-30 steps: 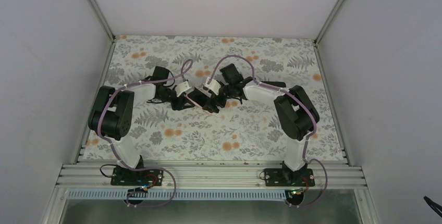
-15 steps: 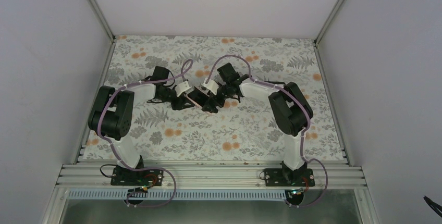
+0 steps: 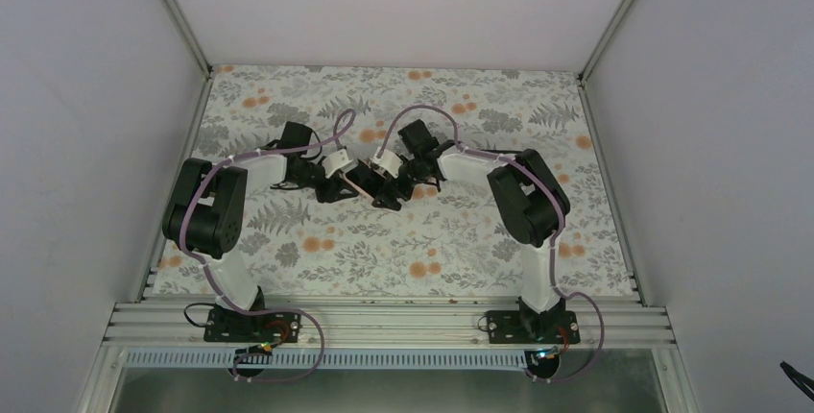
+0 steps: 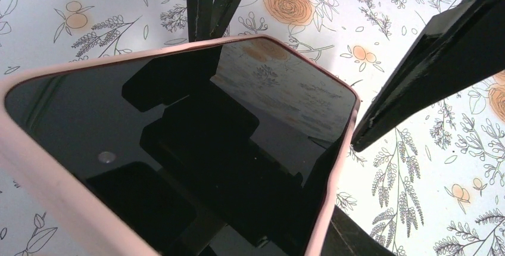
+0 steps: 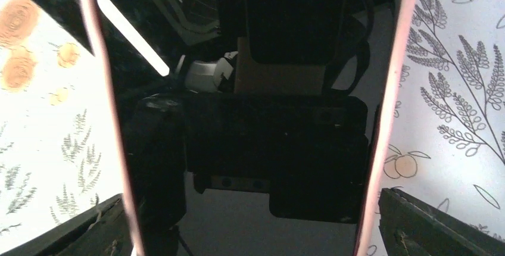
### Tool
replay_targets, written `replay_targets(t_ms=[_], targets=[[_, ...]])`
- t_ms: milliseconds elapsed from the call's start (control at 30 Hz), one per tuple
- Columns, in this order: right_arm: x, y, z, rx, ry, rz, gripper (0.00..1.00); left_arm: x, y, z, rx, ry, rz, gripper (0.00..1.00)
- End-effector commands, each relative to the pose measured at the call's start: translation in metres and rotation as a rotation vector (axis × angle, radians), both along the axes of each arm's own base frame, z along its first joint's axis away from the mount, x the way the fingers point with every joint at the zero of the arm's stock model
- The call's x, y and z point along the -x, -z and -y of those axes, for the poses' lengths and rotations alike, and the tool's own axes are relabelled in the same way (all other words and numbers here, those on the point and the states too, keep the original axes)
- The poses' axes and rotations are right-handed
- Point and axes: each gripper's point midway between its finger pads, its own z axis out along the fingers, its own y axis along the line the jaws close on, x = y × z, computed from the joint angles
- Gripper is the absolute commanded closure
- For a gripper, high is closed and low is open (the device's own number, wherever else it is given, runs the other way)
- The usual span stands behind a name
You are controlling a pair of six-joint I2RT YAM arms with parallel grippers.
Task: Take the phone out of the phone case
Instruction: Pick up the phone at the center of the board.
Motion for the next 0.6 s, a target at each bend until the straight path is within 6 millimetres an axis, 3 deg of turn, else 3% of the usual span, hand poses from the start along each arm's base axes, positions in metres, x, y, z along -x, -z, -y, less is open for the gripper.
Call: replay_targets(t_ms=[0,133,267,367,567], targets=[[-0.004,0.006,-0.004,0.032,-0.008,0.084,0.0,-0.005,-0.01,0.007,0.029,0.021,0.037,0.6],[-0.006,0.005,-0.003,0.05,-0.001,0.133,0.04,-0.003,-0.009,0.007,0.03,0.024,0.034,0.6],[-0.007,0.0,-0.001,0.051,0.007,0.156,0.23,-0.002,-0.009,0.008,0.028,0.029,0.036,0.6],[-0.009,-0.01,0.0,0.039,0.018,0.18,0.32,0.001,-0.008,0.008,0.028,0.036,0.028,0.6],[-0.02,-0.037,0.008,0.001,0.07,0.229,0.35,0.013,-0.007,0.007,0.03,0.07,-0.016,0.53]])
